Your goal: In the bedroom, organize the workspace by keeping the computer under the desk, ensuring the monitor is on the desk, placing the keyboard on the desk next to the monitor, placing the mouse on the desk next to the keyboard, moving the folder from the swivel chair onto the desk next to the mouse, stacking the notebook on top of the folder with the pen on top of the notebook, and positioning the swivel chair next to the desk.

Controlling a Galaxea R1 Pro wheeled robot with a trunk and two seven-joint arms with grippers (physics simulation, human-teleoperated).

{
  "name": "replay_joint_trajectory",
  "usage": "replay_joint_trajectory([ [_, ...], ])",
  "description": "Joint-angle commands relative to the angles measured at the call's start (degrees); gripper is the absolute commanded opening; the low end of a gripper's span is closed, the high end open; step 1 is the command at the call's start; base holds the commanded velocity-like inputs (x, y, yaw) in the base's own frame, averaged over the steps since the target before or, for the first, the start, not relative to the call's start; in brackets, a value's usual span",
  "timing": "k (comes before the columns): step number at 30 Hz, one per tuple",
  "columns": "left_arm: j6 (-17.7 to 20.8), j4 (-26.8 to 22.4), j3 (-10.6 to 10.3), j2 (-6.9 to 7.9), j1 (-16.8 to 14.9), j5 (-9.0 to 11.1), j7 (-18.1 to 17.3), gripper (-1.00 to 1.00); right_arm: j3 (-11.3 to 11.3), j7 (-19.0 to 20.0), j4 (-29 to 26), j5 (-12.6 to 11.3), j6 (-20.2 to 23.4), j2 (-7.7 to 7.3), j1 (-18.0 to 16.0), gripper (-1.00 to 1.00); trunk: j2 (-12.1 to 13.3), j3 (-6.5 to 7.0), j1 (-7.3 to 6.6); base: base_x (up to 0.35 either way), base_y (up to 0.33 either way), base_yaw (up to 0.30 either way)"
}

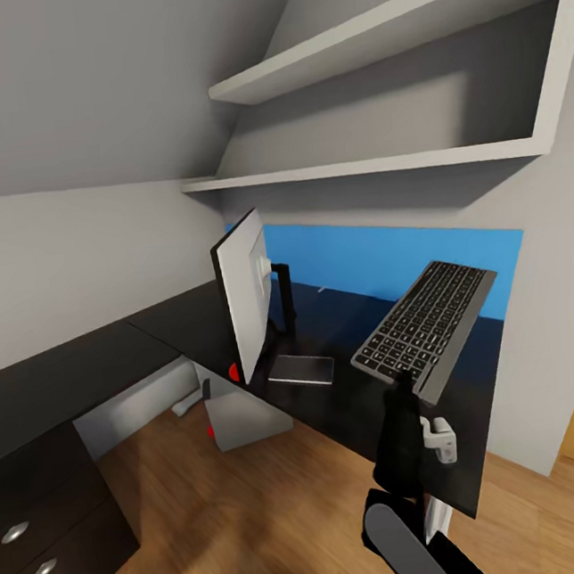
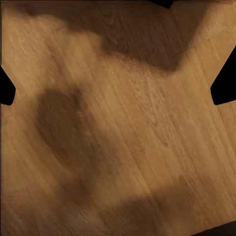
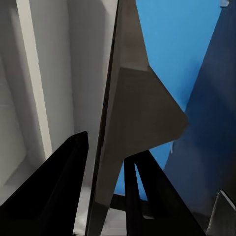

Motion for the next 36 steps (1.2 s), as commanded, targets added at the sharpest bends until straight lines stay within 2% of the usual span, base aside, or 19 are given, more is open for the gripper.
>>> replay_joint_trajectory([
  [1, 0.27, -0.07, -0.12, 0.00, 0.02, 0.51, 0.17, 1.00, 0.17, -0.57, -0.11, 0.03, -0.24, -0.12, -0.06, -1.00, 0.39, 0.14, -0.23, 0.000, 0.000, 0.000],
  [8, 0.26, 0.59, -0.60, 0.10, 0.02, 0.50, 0.21, 1.00, 1.17, -0.69, -1.73, -0.15, -0.24, -2.20, -0.01, -1.00, 3.19, 1.39, -1.76, 0.000, 0.000, 0.000],
  [13, 0.26, 1.02, -0.63, 0.10, -0.02, 0.50, 0.19, 1.00, 5.05, -0.62, -2.21, -0.13, -0.24, -3.33, 0.17, -1.00, 5.20, 2.29, -2.86, 0.000, 0.000, 0.000],
  [17, 0.26, 1.06, -0.65, 0.10, -0.06, 0.50, 0.21, 1.00, 6.83, -0.69, -2.25, -0.13, -0.24, -3.63, 0.20, -1.00, 6.80, 3.01, -3.74, 0.000, 0.000, 0.000],
  [19, 0.26, 1.06, -0.65, 0.10, -0.05, 0.50, 0.20, 1.00, 7.05, -0.69, -2.25, -0.15, -0.24, -3.79, 0.20, -1.00, 7.60, 3.37, -4.18, 0.000, 0.000, 0.000],
  [21, 0.26, 1.13, -0.66, 0.10, -0.05, 0.50, 0.24, 1.00, 7.31, -0.73, -2.25, -0.34, -0.04, -4.91, 0.20, -1.00, 8.41, 3.73, -4.62, 0.000, 0.000, 0.000],
  [25, 0.26, 1.32, -0.66, 0.10, -0.06, 0.50, 0.22, 1.00, 6.73, -0.70, -2.25, -0.46, 3.16, -5.53, 0.20, -1.00, 10.01, 4.45, -5.50, 0.000, 0.000, 0.000],
  [29, 0.26, 1.55, -0.66, 0.10, -0.07, 0.46, 0.19, 1.00, 6.50, -0.70, -2.25, -0.55, 3.97, -7.53, 0.20, -1.00, 11.62, 5.16, -6.38, 0.000, 0.000, 0.000],
  [30, 0.26, 1.66, -0.71, 0.07, -0.06, -0.97, 0.21, 1.00, 5.88, -0.70, -2.25, -1.67, 4.15, -8.36, 0.20, -1.00, 12.02, 5.34, -6.60, 0.000, 0.000, 0.000],
  [32, 0.23, 2.21, -0.72, 0.03, -0.07, -2.29, 0.25, 1.00, 5.54, -0.70, -2.25, -3.18, 4.23, -8.61, 0.20, -1.00, 12.82, 5.70, -7.03, 0.000, 0.000, 0.000],
  [33, 0.23, 2.65, -0.74, 0.02, -0.06, -2.89, 0.26, 1.00, 4.35, -0.65, -2.25, -6.50, 6.68, -8.74, 0.20, -1.00, 13.22, 5.88, -7.25, 0.000, 0.000, 0.000],
  [34, 0.24, 2.68, -0.74, 0.01, -0.06, -2.94, 0.27, 1.00, 3.70, -0.64, -2.25, -7.55, 7.78, -8.75, 0.20, -1.00, 13.62, 6.06, -7.47, 0.000, 0.000, 0.000],
  [36, 0.21, 2.72, -0.74, 0.01, -0.07, -3.00, 0.27, 1.00, 0.20, -0.55, -2.25, -13.21, 14.08, -8.77, 0.20, -1.00, 14.42, 6.42, -7.91, 0.000, 0.000, 0.000],
])
